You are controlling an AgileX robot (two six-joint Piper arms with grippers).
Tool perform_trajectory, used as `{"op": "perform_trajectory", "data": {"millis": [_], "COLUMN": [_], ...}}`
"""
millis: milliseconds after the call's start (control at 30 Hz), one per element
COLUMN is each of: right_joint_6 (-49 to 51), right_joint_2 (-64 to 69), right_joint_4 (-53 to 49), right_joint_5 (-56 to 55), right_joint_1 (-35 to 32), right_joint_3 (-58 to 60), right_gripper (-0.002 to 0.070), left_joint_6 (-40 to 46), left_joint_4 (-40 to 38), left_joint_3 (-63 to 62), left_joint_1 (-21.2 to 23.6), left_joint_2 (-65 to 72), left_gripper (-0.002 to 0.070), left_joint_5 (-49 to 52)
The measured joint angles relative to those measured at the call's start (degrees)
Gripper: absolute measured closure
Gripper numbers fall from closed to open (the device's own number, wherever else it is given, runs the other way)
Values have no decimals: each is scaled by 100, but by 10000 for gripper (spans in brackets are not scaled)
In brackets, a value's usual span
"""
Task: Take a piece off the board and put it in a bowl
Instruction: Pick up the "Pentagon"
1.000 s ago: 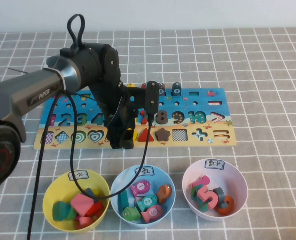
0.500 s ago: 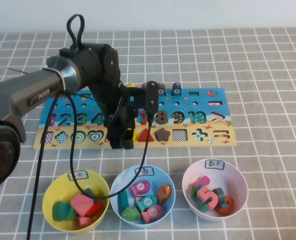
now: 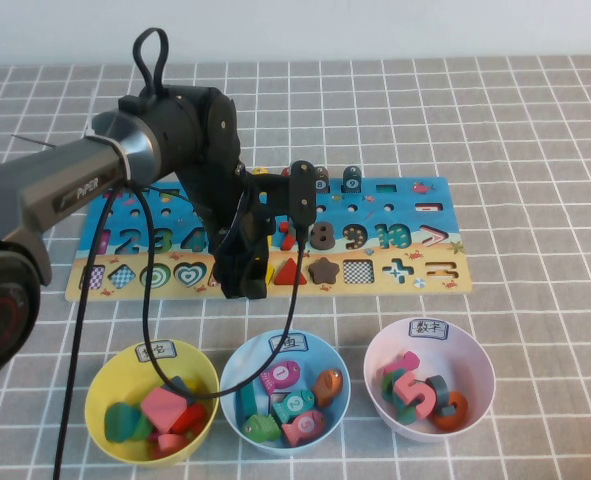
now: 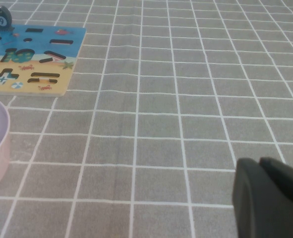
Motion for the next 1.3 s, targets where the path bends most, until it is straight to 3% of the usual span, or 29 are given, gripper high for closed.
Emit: {"op": "perform_trajectory", "data": {"millis": [1000,1300], "right_joint_6": [0,0], "right_joint_2": [0,0], "right_joint_4": [0,0], "right_joint_5": [0,0], "right_joint_1": [0,0], "right_joint_3": [0,0], "right_gripper": [694,694], "left_joint_6": [-229,-241], "left_joint_4": [45,70], "left_joint_3": [-22,-34], "left_joint_1": [17,17], "left_joint_2": [0,0], "left_gripper": [332,389], "left_joint_5": [2,-32]}}
